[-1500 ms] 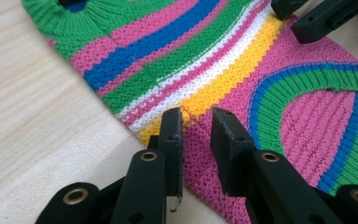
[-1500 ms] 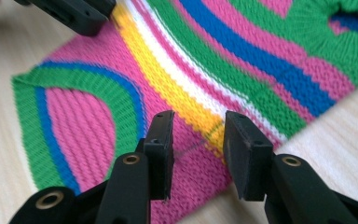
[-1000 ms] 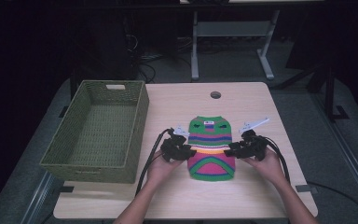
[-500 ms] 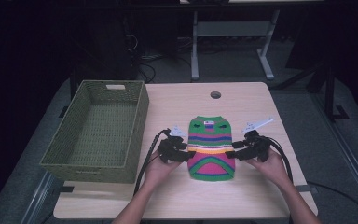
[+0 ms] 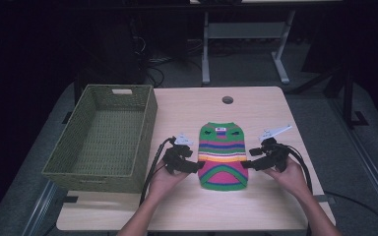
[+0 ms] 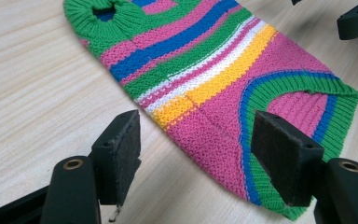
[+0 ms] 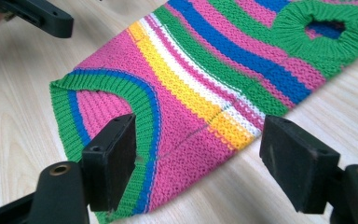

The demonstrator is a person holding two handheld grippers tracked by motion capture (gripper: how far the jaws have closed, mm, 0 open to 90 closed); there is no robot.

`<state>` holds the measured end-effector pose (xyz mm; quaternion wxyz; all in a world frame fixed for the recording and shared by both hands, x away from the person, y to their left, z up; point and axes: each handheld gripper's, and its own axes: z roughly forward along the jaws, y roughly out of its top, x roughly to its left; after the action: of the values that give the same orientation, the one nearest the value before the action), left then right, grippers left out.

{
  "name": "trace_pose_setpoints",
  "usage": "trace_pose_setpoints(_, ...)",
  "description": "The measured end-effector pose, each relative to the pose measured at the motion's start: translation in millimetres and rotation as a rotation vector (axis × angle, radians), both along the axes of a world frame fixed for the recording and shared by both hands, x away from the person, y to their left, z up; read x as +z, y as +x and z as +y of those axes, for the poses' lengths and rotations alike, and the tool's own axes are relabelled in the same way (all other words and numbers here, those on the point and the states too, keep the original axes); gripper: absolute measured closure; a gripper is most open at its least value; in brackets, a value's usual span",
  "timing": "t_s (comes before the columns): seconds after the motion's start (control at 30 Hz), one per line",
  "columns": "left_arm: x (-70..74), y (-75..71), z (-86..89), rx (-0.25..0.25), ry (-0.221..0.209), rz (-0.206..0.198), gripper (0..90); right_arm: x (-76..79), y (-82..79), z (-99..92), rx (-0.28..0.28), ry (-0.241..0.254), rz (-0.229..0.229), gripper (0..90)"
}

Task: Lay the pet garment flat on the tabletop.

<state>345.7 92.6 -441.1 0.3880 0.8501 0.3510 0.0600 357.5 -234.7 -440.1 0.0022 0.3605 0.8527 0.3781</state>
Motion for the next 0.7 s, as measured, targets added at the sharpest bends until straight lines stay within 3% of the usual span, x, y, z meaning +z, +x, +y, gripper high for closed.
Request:
trace_pose_setpoints(0.57,0.1,-8.3,3.7,0.0,0.014,-0.021,23.0,-2.2,-9.1,-11.8,-0.009,0.013,0.0,25.7)
trace_pose_setpoints(0.7,-0.5,-11.0,5.8,0.003,-0.001,-0.024,21.3,-2.9,-11.8,-16.7,-0.011,0.014,0.001,25.2)
